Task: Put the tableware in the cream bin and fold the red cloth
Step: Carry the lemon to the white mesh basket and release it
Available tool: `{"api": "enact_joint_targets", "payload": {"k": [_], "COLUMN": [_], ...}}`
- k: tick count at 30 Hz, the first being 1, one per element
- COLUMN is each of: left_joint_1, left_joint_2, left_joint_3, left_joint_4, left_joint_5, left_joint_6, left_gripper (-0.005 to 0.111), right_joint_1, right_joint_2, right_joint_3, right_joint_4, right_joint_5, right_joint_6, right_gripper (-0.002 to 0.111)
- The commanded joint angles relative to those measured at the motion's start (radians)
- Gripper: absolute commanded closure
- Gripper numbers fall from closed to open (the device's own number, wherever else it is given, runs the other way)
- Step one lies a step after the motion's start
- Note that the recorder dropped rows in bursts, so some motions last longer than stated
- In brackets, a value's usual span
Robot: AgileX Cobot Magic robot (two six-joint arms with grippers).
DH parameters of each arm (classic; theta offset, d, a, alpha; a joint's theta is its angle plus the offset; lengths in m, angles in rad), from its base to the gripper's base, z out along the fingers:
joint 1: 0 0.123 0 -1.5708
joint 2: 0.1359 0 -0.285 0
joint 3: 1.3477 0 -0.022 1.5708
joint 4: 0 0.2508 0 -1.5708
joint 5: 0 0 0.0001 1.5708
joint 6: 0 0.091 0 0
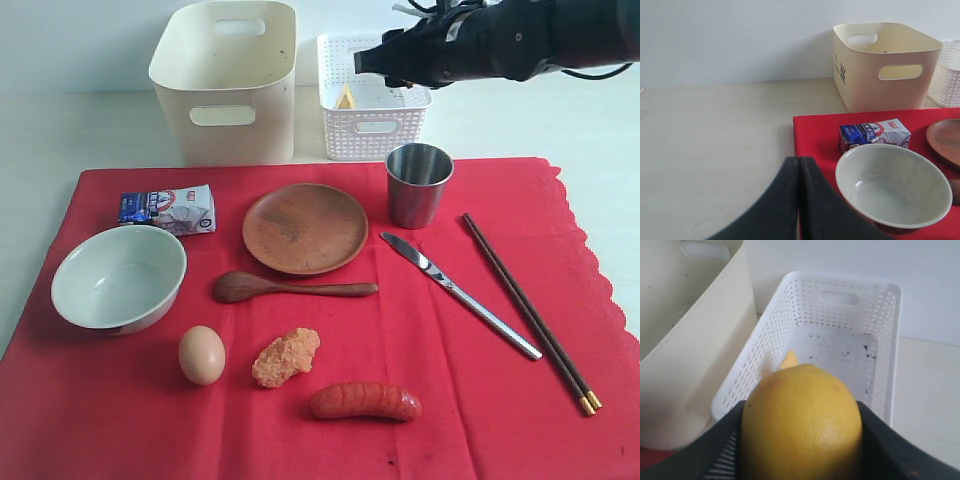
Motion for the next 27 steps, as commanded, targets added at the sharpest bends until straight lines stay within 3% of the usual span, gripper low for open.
{"api": "enact_joint_targets", "payload": {"k": [1, 7, 12, 22, 27], "left_joint_1": [0.001, 0.001, 0.001, 0.001, 0.001], "left_joint_2": [-0.006, -0.006, -0.006, -0.006, -0.006], "left_joint_3": [-0.001, -0.001, -0.001, -0.001, -0.001], "left_joint_4": [-0.010, -0.010, -0.010, -0.010, -0.010], "left_joint_5": [-0.003, -0.003, -0.003, -0.003, -0.003], "left_joint_6": [-0.003, -0.003, -0.003, -0.003, -0.003], "left_gripper": [0.106, 0.106, 0.106, 0.106, 0.106], "right_joint_1": [-0.014, -0.014, -0.014, -0.014, -0.014], "right_joint_2": [0.093, 0.237, 0.288, 0.298, 0.298], "right_joint_3": [-0.141, -0.293, -0.324, -0.324, -0.324], "right_joint_4": [-0.010, -0.010, -0.010, -0.010, -0.010], "right_joint_5": [-0.034, -0.034, -0.033, -0.044, -0.044], "right_joint_6": [-0.004, -0.004, 0.001, 0.000, -0.002], "right_gripper": [0.108, 0.108, 0.107, 0.064, 0.051]}}
